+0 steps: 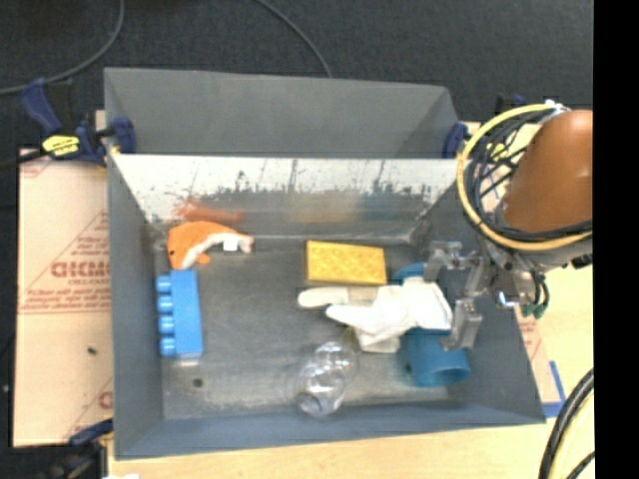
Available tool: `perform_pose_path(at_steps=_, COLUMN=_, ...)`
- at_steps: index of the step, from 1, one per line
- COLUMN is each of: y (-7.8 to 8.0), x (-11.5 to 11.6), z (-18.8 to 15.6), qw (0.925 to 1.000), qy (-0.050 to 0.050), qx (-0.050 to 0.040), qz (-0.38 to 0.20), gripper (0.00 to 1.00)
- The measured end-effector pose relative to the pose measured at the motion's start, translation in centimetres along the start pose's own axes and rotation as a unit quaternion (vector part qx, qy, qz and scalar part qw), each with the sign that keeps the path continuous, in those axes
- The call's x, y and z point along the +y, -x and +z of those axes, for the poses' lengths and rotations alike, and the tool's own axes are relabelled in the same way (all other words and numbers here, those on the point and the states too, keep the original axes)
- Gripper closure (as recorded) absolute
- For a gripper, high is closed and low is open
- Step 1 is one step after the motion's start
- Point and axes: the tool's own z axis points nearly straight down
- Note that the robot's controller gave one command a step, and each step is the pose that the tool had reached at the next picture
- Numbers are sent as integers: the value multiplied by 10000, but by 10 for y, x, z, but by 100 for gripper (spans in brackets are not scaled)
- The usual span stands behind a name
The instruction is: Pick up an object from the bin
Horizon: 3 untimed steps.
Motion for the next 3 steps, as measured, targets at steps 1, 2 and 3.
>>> perform_pose_path(at_steps=1, y=6, x=1, z=76, qw=9998, qy=1, qx=-8, qz=201, gripper=0)
perform_pose_path(at_steps=2, y=19, x=3, z=137, qw=9939, qy=5, qx=-16, qz=1103, gripper=0)
perform_pose_path(at_steps=3, y=7, x=5, z=140, qw=9941, qy=-4, qx=-39, qz=1082, gripper=0)
